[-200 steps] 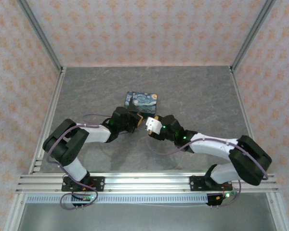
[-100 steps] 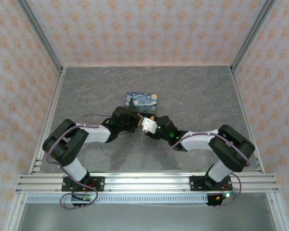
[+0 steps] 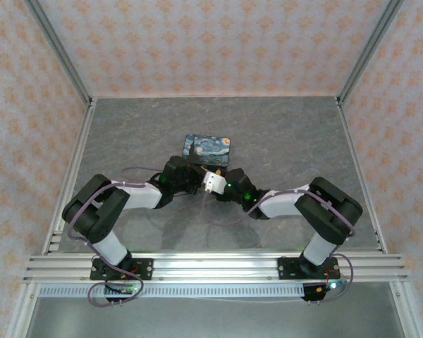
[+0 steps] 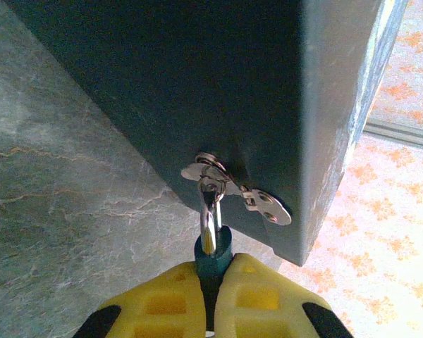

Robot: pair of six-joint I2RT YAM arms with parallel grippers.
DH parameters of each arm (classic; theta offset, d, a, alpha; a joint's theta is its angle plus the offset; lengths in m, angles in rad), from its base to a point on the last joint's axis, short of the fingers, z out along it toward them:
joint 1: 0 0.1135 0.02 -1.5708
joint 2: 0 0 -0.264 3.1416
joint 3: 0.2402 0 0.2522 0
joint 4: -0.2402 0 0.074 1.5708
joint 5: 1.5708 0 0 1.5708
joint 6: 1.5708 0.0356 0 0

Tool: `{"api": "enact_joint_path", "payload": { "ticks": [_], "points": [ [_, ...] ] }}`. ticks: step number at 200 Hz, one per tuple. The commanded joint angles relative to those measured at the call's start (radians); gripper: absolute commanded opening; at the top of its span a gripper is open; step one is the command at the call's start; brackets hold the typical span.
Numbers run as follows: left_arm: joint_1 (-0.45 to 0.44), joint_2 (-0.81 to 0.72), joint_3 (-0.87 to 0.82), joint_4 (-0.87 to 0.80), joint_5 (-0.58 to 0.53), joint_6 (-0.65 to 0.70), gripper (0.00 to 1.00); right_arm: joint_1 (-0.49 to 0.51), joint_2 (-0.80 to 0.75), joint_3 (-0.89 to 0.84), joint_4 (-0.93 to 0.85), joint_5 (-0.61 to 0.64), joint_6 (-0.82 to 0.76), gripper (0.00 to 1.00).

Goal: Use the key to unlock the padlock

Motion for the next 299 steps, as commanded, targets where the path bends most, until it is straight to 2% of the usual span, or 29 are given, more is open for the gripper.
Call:
{"api": "enact_joint_path", "payload": {
  "ticks": [1, 177, 233, 299],
  "points": [
    [-0.009, -0.022, 0.013, -0.005, 0.012, -0.004, 0.0, 0.004, 0.017, 0.031, 0.035, -0.005, -0.004, 0.43],
    [-0.008, -0.01, 0.011, -0.007, 0.022, -0.002, 0.0, 0.004, 0.059, 0.059, 0.082, -0.011, 0.045, 0.19],
    [-0.009, -0.013, 0.007, -0.008, 0.02, -0.002, 0.0, 0.003, 0.07, 0.05, 0.114, 0.007, 0.067, 0.0],
    [-0.009, -0.014, 0.008, -0.007, 0.023, -0.002, 0.0, 0.004, 0.053, 0.05, 0.116, -0.018, 0.165, 0.0]
  ]
}}
